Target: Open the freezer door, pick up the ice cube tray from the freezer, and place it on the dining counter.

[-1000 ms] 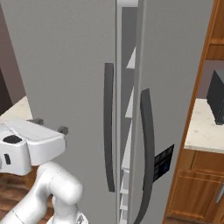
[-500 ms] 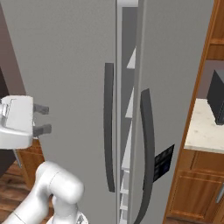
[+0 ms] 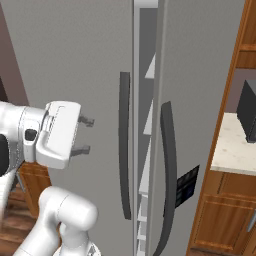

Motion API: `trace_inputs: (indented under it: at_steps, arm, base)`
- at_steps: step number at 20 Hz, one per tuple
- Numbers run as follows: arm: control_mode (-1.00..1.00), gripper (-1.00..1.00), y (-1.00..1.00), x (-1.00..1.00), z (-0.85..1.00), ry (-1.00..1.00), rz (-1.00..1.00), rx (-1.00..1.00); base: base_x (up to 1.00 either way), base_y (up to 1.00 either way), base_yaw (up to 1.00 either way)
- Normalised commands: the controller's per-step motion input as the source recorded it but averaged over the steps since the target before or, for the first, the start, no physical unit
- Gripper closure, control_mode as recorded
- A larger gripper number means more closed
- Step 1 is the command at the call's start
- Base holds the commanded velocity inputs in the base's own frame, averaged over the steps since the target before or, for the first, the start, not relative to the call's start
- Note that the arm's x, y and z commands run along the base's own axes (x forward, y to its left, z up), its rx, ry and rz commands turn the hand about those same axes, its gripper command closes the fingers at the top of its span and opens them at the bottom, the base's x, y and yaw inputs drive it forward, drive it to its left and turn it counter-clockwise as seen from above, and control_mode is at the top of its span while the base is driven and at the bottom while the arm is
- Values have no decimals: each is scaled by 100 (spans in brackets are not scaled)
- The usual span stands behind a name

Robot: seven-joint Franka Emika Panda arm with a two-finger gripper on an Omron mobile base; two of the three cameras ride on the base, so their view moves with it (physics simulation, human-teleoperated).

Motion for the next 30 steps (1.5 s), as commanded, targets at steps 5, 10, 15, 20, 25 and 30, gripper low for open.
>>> trace_inputs:
  at_steps: [5,10,15,20,25,30]
  arm:
    - [-100,-100,-13,25,-29,-14,-18,0]
    - [-100,-100,-4,44,-15,-7,-21,0]
    - [-100,-100,-50,21,0,0,0,0]
    - [-100,-100,-22,22,-1,0,0,0]
    - [-100,-100,0,52,-10,0,0,0]
    - [-100,-100,-6,52,-9,0,0,0]
  base:
    - [0,0,0]
    - [0,0,0]
    - [0,0,0]
    - [0,0,0]
    - [0,0,0]
    - [0,0,0]
